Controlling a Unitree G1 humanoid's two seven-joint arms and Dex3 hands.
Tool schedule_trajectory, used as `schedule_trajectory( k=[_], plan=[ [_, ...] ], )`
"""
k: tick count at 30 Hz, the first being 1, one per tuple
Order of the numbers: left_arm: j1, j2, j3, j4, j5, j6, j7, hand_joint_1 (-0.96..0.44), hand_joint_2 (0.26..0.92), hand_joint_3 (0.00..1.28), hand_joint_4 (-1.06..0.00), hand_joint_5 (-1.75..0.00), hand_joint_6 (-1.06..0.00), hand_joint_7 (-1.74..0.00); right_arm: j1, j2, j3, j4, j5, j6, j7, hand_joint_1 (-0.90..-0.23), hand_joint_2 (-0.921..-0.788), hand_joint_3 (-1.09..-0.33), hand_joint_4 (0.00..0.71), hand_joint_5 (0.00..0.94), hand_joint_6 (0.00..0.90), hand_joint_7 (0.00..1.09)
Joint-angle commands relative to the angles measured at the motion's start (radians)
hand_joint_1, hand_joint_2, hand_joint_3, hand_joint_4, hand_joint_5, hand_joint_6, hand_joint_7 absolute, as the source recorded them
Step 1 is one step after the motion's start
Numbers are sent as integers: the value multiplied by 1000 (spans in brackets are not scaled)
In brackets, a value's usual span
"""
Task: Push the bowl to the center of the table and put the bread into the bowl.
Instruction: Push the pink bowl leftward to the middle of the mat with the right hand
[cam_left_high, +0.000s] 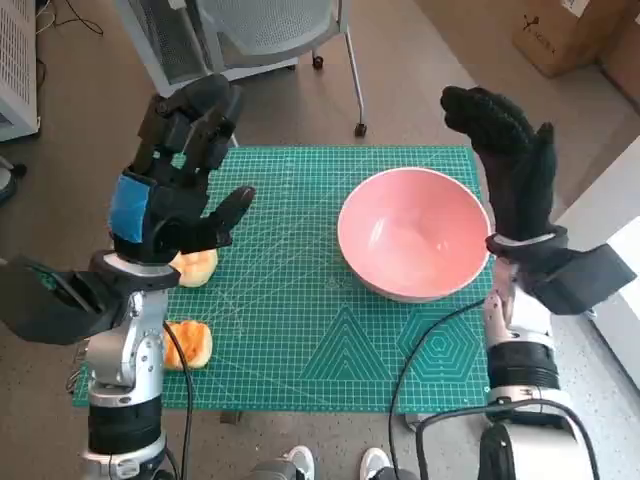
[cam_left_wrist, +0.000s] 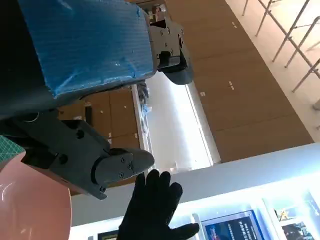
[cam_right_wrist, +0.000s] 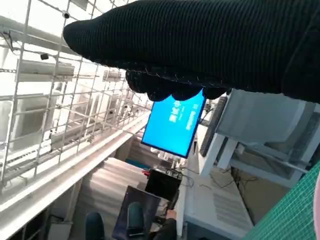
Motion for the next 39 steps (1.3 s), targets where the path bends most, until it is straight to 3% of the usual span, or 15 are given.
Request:
schedule_trajectory(
  k=[1,10,18,27,39],
  plan=[
    [10,2,4,-23,-1,3,5,-278,637,626,-102,-177,1,-822,12,-2,-7,20,7,9,10,-565,-921,-620,375,0,501,4],
    [9,-1,4,-20,-4,0,7,-279,641,617,-97,-188,1,-822,11,-32,-23,41,7,3,6,-557,-921,-623,373,0,499,2],
    [8,-4,4,-11,-2,-8,7,-281,648,614,-92,-198,1,-823,3,-92,-62,99,6,-12,-9,-538,-921,-645,355,0,476,0],
    [3,-10,6,1,-7,-12,5,-267,654,614,-86,-211,1,-822,-12,-150,-91,211,-38,-11,-122,-528,-921,-682,351,3,476,3],
    [2,-13,8,9,-4,-20,3,-269,656,611,-83,-228,1,-825,-18,-184,-100,367,-89,56,-237,-502,-921,-689,347,0,481,6]
  ],
)
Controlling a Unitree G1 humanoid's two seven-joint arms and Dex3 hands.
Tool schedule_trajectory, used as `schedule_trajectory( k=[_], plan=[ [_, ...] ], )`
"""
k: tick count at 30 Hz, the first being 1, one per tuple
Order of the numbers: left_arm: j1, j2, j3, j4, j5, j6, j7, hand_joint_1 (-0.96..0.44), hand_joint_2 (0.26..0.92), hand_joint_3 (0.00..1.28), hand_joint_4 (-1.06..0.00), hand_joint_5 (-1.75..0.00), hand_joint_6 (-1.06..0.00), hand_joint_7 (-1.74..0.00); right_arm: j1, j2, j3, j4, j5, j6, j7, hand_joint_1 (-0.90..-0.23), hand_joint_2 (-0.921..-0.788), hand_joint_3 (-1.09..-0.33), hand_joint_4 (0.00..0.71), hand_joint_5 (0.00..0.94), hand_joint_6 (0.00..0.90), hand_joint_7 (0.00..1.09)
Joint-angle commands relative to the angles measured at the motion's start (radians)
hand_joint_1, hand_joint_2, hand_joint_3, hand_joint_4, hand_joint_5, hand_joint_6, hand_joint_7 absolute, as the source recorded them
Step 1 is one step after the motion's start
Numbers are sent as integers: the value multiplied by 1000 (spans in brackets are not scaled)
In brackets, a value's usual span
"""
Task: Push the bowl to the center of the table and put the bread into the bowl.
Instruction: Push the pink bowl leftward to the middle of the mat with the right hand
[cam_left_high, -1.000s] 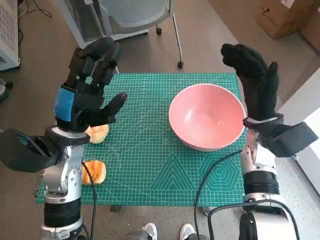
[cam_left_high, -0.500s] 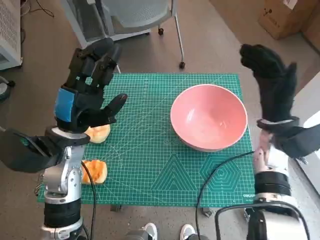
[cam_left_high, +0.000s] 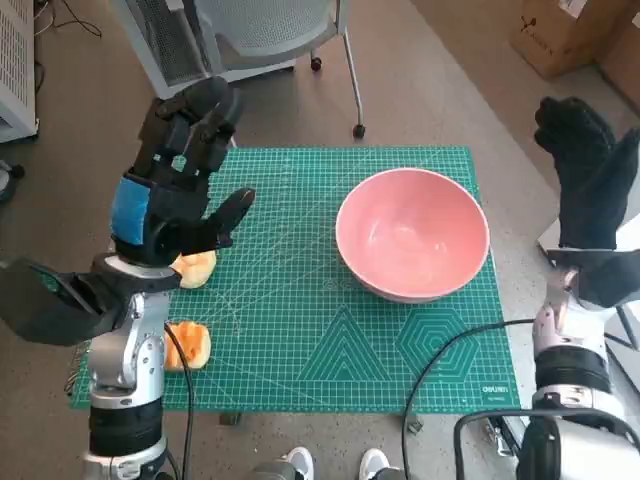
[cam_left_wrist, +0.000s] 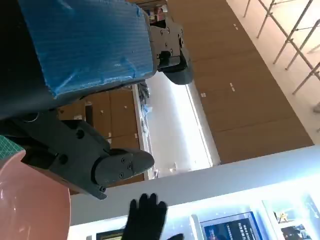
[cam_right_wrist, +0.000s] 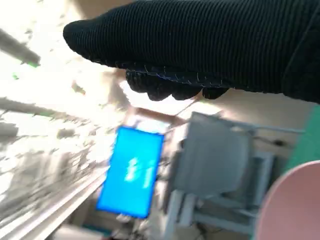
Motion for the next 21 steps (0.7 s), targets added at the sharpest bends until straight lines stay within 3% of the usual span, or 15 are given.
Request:
schedule_trajectory(
  k=[1,6,12,21],
  plan=[
    [-2,-3,8,5,-2,-18,-1,-270,656,610,-82,-230,1,-825,4,-8,-2,72,-27,57,-55,-484,-921,-696,341,0,480,5],
    [1,-2,9,8,1,-23,-1,-282,659,605,-79,-240,1,-825,8,-1,-3,114,-43,117,-90,-446,-921,-706,323,0,468,1],
    [7,-3,8,8,3,-28,2,-292,662,598,-75,-250,1,-825,13,21,-2,146,-56,202,-125,-469,-921,-684,318,0,465,2],
    [21,-1,10,8,13,-40,4,-312,671,586,-74,-264,1,-827,25,71,37,168,-114,328,-198,-470,-921,-677,329,5,485,12]
  ],
)
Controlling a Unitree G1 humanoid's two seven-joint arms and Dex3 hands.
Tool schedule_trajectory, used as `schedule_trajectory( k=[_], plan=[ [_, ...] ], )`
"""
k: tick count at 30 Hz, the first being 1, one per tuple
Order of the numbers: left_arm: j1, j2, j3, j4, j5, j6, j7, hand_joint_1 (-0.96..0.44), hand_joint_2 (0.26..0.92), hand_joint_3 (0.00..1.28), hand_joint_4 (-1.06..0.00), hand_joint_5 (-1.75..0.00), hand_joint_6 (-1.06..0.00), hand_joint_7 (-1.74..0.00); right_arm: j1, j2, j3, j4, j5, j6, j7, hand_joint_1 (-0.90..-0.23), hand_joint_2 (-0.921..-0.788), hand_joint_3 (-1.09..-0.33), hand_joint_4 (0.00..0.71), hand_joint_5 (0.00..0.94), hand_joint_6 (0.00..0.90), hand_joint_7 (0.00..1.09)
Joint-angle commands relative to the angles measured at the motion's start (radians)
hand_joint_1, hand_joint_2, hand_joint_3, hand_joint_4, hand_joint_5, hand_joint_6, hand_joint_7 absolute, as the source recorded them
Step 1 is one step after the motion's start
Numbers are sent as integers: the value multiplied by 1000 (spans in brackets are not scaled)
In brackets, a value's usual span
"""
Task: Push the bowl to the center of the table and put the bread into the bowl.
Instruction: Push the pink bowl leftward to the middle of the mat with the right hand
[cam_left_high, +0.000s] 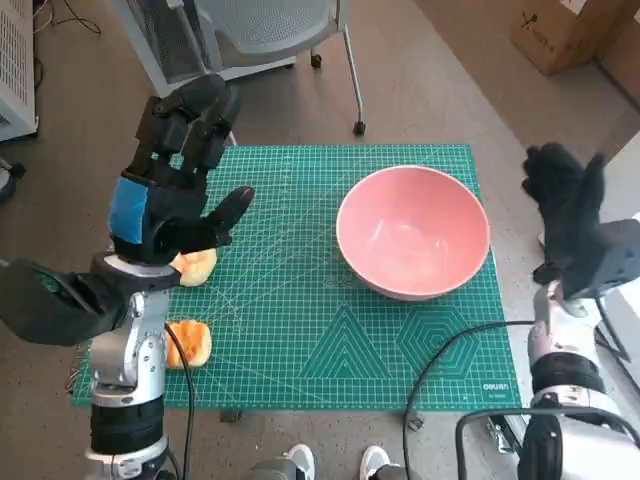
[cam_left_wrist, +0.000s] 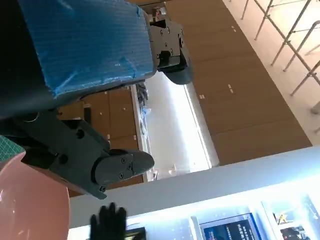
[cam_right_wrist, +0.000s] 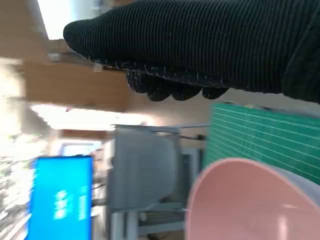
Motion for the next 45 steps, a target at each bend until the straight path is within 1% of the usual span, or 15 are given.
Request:
schedule_trajectory(
  k=[1,6,8,12,18,24,30,37,42,45],
  plan=[
    [13,0,9,3,6,-18,4,-312,671,585,-75,-265,1,-827,25,36,16,24,-31,76,-30,-468,-921,-678,331,5,485,11],
    [24,2,12,-7,6,-14,9,-313,675,575,-81,-274,1,-827,23,67,5,29,-25,138,-8,-466,-921,-681,344,10,487,12],
    [28,3,13,-10,7,-14,12,-313,676,571,-82,-276,1,-827,22,81,0,29,-20,153,2,-475,-921,-675,350,12,487,12],
    [36,4,16,-16,9,-12,19,-316,710,504,-89,-273,1,-828,19,106,-5,28,-18,168,19,-487,-921,-649,356,11,494,14],
    [51,4,18,-25,14,-17,28,-321,728,464,-100,-269,1,-833,2,138,7,23,-32,176,26,-505,-921,-648,354,7,499,15],
    [67,4,22,-29,13,-30,28,-334,770,383,-119,-215,1,-823,-17,169,26,16,-50,171,20,-485,-921,-674,353,5,486,8],
    [74,6,27,-29,11,-36,29,-342,808,324,-139,-178,1,-822,-36,195,39,11,-49,171,37,-480,-921,-691,349,2,482,6],
    [84,8,32,-38,15,-41,33,-344,851,237,-171,-123,-9,-807,-60,218,47,10,-44,181,47,-491,-921,-697,331,0,473,1],
    [88,9,34,-39,19,-44,39,-345,865,211,-181,-106,-13,-800,-73,229,48,13,-43,190,59,-475,-921,-702,329,0,471,0],
    [92,10,33,-40,21,-47,41,-346,869,201,-185,-99,-14,-796,-78,234,50,15,-45,191,61,-477,-921,-696,333,2,479,5]
  ],
)
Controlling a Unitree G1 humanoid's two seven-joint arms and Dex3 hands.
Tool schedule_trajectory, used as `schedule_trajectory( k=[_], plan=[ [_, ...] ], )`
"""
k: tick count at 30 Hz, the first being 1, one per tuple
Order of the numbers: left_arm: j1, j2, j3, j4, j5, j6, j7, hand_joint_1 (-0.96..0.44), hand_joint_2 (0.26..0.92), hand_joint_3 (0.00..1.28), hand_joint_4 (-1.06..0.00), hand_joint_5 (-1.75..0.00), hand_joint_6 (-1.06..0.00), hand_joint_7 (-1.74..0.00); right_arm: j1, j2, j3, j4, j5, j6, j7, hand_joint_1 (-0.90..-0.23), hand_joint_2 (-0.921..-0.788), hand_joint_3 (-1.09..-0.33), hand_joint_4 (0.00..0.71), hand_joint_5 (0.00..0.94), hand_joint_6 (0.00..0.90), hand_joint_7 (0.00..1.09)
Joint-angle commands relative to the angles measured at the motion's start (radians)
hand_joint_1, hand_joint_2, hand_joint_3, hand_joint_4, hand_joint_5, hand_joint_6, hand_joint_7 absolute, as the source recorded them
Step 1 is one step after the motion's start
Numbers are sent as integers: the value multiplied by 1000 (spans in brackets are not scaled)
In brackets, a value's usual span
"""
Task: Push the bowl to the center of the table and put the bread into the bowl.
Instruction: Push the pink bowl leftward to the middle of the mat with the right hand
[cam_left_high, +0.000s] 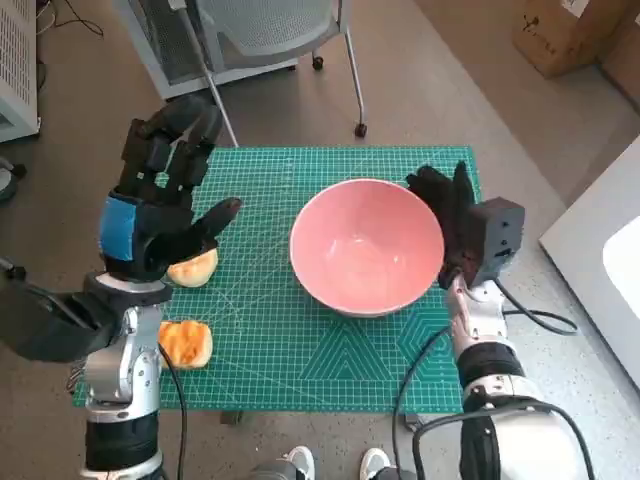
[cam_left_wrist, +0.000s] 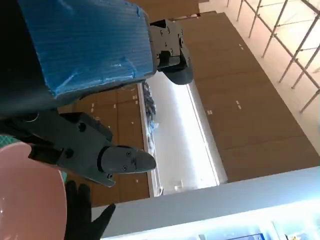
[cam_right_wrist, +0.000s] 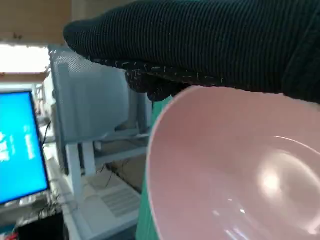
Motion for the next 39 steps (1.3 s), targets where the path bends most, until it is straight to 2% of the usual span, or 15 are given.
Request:
schedule_trajectory(
  k=[1,18,26,39],
  plan=[
    [13,4,5,-23,15,-16,6,-346,870,199,-186,-98,-14,-795,4,19,6,11,-11,25,13,-479,-921,-693,334,3,481,6],
    [17,2,2,-20,24,-21,16,-347,892,156,-203,-72,-14,-774,-15,53,8,16,-9,44,14,-510,-921,-656,354,8,493,12],
    [12,-1,0,-9,25,-25,9,-346,901,142,-207,-62,-13,-771,-20,60,7,17,-10,45,20,-502,-921,-652,363,10,494,12],
    [-2,-5,-1,6,11,-20,-2,-332,914,128,-210,-49,-1,-781,-35,73,20,19,-24,43,-1,-505,-921,-654,359,5,492,11]
  ],
)
